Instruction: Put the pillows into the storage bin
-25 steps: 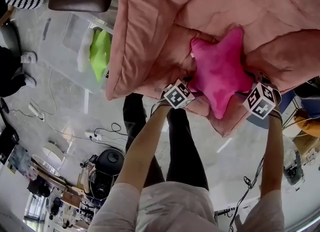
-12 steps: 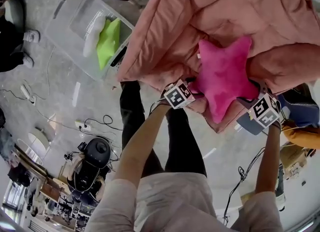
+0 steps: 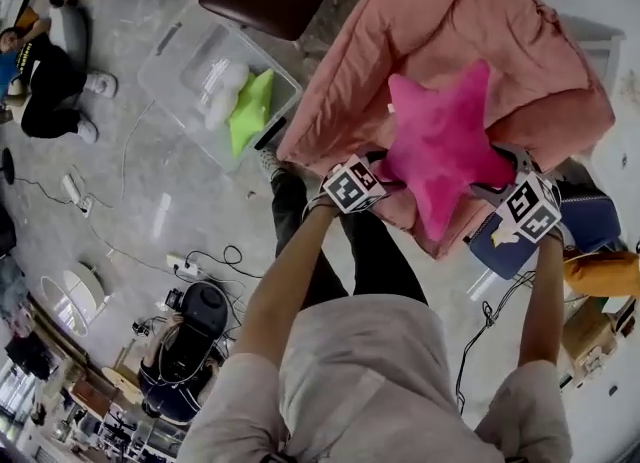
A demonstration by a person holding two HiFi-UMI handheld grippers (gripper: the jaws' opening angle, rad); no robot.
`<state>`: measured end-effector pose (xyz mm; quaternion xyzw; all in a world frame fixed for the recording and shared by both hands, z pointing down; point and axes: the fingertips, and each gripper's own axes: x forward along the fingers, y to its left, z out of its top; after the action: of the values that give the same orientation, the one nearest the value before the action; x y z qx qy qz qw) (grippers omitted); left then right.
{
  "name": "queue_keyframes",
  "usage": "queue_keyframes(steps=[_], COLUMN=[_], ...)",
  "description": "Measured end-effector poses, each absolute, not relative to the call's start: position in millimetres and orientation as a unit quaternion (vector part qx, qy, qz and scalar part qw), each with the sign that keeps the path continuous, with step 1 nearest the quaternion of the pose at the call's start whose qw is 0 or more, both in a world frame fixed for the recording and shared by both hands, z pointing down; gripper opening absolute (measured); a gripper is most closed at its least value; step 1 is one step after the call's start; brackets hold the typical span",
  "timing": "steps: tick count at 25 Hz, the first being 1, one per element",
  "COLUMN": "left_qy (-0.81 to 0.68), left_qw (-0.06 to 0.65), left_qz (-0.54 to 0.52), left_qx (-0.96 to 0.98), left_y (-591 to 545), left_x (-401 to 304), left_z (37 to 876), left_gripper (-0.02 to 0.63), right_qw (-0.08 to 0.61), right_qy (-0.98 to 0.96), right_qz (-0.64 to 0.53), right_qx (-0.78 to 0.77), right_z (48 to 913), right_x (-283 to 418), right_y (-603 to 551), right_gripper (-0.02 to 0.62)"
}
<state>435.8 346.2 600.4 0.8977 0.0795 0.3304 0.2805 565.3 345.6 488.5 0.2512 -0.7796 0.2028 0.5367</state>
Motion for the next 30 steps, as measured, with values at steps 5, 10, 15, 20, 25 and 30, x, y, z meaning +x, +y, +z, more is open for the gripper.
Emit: queue_keyframes(steps=[5, 10, 15, 20, 25, 30], left_qy=[0.027, -0.013, -0.082, -0.1, -0.081, -0.049], left_qw=[0.28, 0.308, 0.319, 0.33, 0.336, 0.34], left_qz=[0.331, 0.32, 0.303, 0.297, 0.299, 0.322], left_qx=[0.901, 0.896, 0.895, 0.891, 0.889, 0.882], left_y=[308.3, 278.7, 246.1, 191.0, 131.9, 67.4], left_x=[385.5, 294.4, 207.3, 112.0, 6.5, -90.4], left_z=[549.1, 503.3, 498.7, 518.7, 537.6, 561.6], left_gripper=[0.342, 0.342, 0.342, 0.342, 0.342, 0.342], right_qw=[0.509, 0.48, 0.472, 0.485, 0.487, 0.477], right_qy=[-0.818, -0.855, -0.87, -0.867, -0.863, -0.858], right_qz=[0.147, 0.099, 0.053, 0.036, 0.059, 0.111], right_qx=[0.226, 0.17, 0.135, 0.111, 0.121, 0.152], right_z=[438.5, 386.2, 382.8, 398.8, 417.8, 449.9], right_x=[516.8, 419.0, 330.2, 229.3, 124.1, 37.5], right_y=[299.0, 251.6, 208.2, 147.1, 90.2, 31.1], right_gripper=[0.337, 0.329, 0.328, 0.327, 0.324, 0.322])
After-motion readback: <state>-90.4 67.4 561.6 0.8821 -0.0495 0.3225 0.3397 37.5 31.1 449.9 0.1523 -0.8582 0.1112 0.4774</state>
